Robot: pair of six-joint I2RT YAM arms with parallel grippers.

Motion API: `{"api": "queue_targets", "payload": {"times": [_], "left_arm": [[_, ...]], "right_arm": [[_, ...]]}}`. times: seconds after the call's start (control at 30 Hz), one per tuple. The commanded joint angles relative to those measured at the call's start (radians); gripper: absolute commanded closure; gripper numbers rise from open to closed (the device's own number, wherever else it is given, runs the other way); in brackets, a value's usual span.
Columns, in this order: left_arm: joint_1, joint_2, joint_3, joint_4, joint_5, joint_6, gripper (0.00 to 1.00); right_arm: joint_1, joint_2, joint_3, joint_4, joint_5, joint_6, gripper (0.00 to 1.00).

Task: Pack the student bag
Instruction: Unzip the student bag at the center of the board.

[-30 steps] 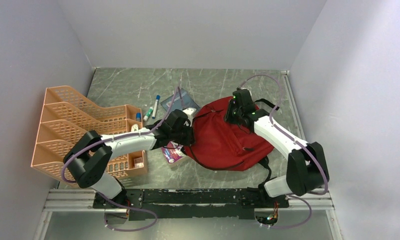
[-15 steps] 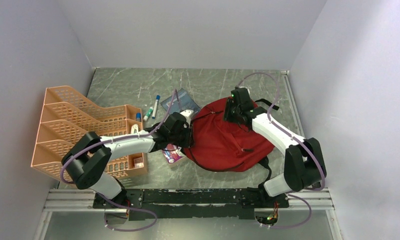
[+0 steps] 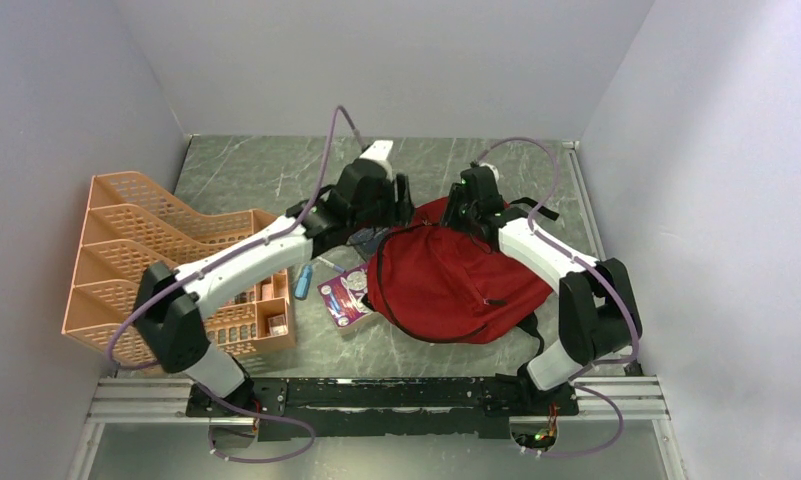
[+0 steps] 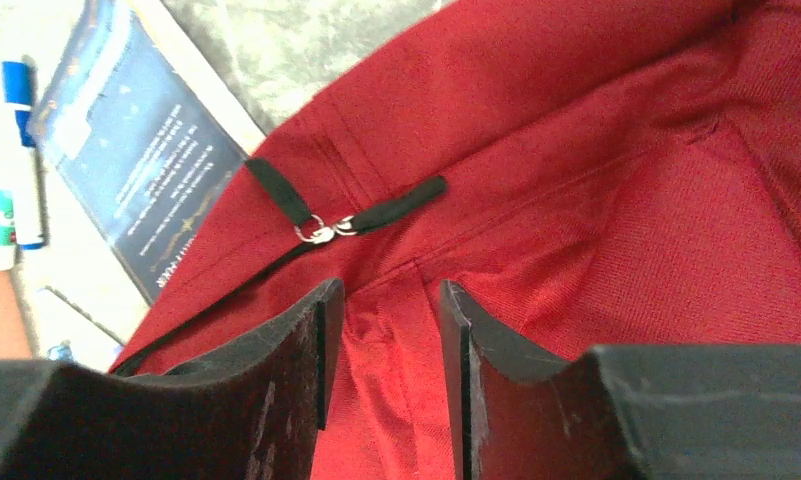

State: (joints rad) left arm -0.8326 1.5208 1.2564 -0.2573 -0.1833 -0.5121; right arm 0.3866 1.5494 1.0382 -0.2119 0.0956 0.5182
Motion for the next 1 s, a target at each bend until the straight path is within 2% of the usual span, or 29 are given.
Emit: {"api": "queue_targets", "payload": {"times": [0.0,0.13,0.23,0.43,0.7,0.97], "left_arm": [[0.015,0.189,0.210,-0.099,-0.051,-0.066,0.34],[0.028,0.357,0.346,-0.116,-0.019,-0.139,0.35],[0.055,0.440,0.393,-0.126,0.018,-0.219,0.35],[0.097,0.500,0.365,-0.040,0.080,-0.336,0.37],[0.119,0.560,0.399,0.031,0.131,-0.364,0.37],[0.120,0.608,0.433,0.021,0.152,-0.386,0.39]], "right_arm": [[-0.008,0.024,-0.050,0.074,-0.019,0.054,0.57],[-0.008,0.029,-0.106,0.118,-0.072,0.089,0.58],[-0.008,0.011,-0.146,0.140,-0.091,0.109,0.59],[-0.008,-0.029,-0.199,0.155,-0.087,0.102,0.59],[-0.008,-0.046,-0.251,0.192,-0.130,0.113,0.62],[-0.008,-0.036,-0.259,0.193,-0.144,0.106,0.63]]}}
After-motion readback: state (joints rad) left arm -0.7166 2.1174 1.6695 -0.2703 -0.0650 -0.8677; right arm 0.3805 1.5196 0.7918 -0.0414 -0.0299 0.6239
